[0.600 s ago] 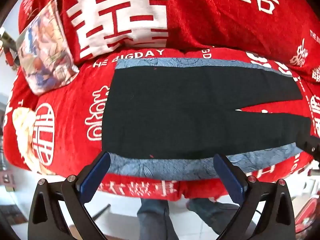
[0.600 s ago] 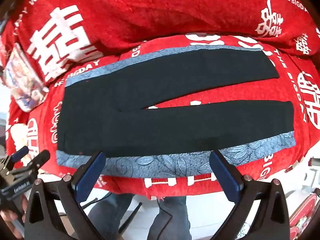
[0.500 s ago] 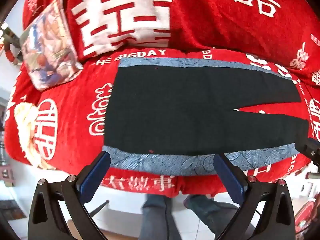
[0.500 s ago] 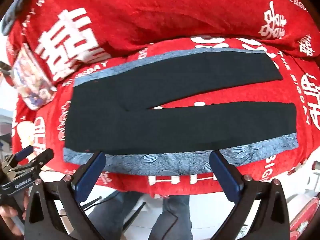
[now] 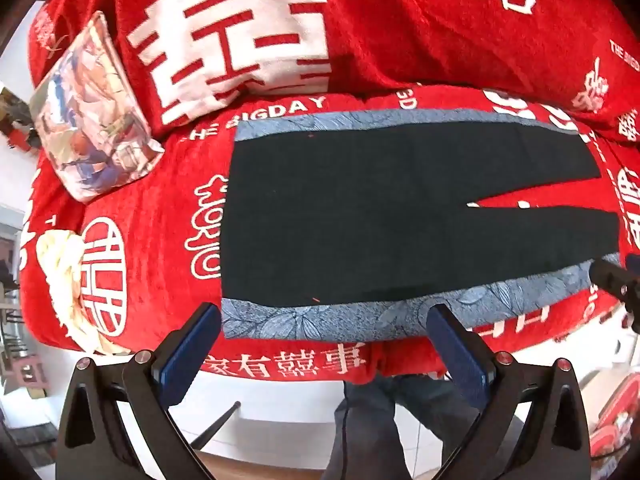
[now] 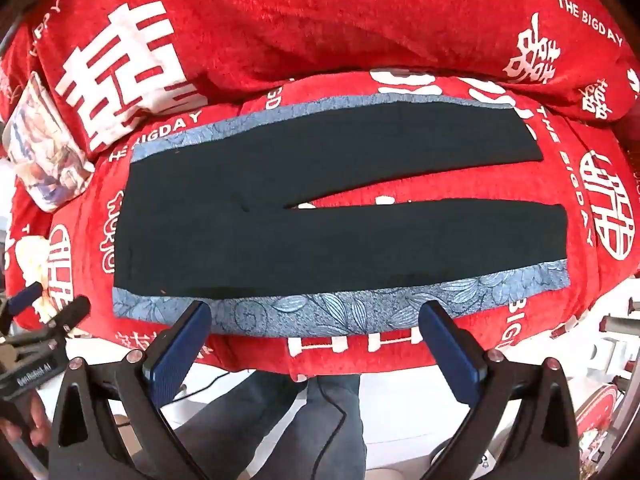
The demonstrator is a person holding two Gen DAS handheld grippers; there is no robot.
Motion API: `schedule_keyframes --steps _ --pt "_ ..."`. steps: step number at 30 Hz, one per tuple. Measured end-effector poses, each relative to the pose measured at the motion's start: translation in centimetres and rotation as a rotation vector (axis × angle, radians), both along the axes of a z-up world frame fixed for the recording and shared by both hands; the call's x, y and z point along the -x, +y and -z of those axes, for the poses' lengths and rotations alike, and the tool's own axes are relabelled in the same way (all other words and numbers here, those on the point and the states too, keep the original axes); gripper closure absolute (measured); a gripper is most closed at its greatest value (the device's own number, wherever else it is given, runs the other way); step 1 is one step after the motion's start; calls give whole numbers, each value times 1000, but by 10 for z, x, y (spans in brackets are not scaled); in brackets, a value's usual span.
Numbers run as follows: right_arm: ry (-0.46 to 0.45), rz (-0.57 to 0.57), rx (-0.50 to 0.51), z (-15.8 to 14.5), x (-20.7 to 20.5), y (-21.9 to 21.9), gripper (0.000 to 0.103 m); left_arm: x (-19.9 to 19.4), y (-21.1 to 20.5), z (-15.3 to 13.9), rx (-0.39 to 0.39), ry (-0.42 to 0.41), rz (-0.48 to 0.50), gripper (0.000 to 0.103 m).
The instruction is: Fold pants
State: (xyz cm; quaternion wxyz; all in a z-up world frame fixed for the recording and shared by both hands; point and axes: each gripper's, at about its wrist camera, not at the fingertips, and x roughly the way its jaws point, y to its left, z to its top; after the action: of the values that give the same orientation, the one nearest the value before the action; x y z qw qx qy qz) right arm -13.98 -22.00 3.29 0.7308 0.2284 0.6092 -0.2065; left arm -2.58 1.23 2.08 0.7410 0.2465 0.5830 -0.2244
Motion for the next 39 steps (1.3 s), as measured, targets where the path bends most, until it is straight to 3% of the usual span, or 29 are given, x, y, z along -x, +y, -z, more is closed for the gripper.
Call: schedule_keyframes --steps 10,39 --pt "29 -66 49 -7 -25 23 0 -28 -12 -10 -9 14 -10 0" --pt "45 -74 88 -11 -30 26 0 -30 -13 -9 -8 14 -6 0"
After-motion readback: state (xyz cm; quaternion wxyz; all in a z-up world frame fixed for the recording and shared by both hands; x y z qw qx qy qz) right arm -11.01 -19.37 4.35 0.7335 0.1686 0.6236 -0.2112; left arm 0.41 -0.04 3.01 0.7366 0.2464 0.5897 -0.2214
